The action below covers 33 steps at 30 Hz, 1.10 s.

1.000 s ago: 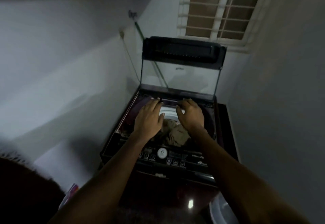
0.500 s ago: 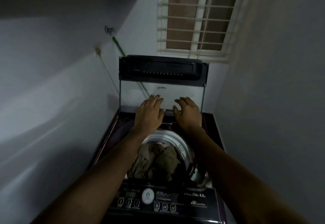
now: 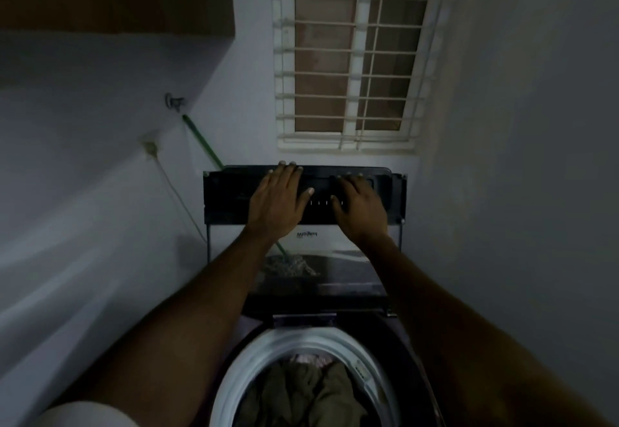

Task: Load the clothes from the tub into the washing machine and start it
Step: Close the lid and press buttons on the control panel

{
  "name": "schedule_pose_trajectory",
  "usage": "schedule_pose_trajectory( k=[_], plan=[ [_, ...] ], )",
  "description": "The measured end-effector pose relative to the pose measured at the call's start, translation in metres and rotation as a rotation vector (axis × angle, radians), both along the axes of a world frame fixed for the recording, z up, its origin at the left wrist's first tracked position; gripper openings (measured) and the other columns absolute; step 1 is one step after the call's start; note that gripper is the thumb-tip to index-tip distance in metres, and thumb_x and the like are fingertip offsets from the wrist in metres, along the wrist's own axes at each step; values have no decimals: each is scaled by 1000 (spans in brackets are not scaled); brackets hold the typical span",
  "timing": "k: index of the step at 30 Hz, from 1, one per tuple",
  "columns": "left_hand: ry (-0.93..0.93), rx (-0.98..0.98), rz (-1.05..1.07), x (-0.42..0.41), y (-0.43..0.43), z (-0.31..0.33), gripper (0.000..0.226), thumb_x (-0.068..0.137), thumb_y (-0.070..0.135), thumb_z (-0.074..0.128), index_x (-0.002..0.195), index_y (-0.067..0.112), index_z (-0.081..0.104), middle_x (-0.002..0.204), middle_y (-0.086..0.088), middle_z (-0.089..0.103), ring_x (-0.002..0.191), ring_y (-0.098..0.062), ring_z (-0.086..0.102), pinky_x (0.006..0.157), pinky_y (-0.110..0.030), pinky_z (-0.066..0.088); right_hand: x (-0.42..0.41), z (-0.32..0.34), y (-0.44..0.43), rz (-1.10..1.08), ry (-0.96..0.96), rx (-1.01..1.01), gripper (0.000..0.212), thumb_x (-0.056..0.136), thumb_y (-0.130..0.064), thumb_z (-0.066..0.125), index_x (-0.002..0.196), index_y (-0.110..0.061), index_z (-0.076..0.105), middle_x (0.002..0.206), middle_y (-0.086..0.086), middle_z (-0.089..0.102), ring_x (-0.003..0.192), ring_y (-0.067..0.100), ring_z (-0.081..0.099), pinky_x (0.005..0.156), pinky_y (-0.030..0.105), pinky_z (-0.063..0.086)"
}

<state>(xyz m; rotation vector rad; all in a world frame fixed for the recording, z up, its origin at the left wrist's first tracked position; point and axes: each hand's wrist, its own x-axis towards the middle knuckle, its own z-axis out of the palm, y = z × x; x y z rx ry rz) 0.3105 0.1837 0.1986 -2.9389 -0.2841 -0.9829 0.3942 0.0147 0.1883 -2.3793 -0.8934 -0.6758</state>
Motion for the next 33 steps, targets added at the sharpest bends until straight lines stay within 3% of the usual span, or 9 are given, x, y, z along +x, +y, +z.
schedule_pose_trajectory(
  k=[3, 7, 10, 17, 26, 33],
  plan=[
    [38, -18, 7, 22, 19, 4, 71, 99, 57, 15, 149, 10, 31, 156, -9, 33, 147, -25, 23, 118, -41, 18, 21, 16, 14, -22, -1, -70, 56, 97, -41, 43, 146, -16, 34, 155, 8, 30, 145, 27, 21, 115, 46, 27],
    [184, -183, 89, 42, 38, -4, 73, 99, 59, 16, 156, 14, 9, 164, -3, 9, 151, -22, 1, 120, -46, 2, 46, 29, 32, -28, 50, -251, 63, 100, -51, 28, 153, -21, 10, 161, 3, 5, 148, 24, 0, 118, 42, 11],
    [212, -162, 102, 48, 45, -12, 70, 100, 55, 23, 155, 13, 8, 163, -5, 10, 150, -25, 2, 120, -48, 1, 62, 25, 39, -31, 153, -377, 66, 99, -53, 23, 153, -21, 1, 161, 3, -4, 148, 22, -6, 118, 42, 5],
    [134, -120, 111, 46, 44, -13, 63, 101, 47, 32, 153, 13, 19, 157, -9, 25, 147, -29, 15, 118, -48, 10, 58, 17, 37, -26, 112, -303, 60, 100, -45, 32, 152, -17, 16, 156, 6, 23, 146, 26, 13, 117, 43, 16],
    [14, -121, 101, -1, 17, 2, 53, 101, 41, 38, 147, 13, 34, 151, -7, 37, 142, -28, 27, 113, -47, 22, 12, 25, 11, -49, 33, -230, 55, 101, -41, 35, 149, -16, 24, 149, 8, 34, 143, 28, 22, 114, 45, 26],
    [-133, -174, 128, -64, -25, 4, 47, 98, 44, 47, 136, 16, 47, 140, -4, 48, 134, -26, 37, 106, -45, 30, -56, 30, -29, -48, -51, -120, 45, 101, -35, 39, 140, -14, 42, 138, 6, 50, 134, 29, 37, 100, 45, 41]
  ],
)
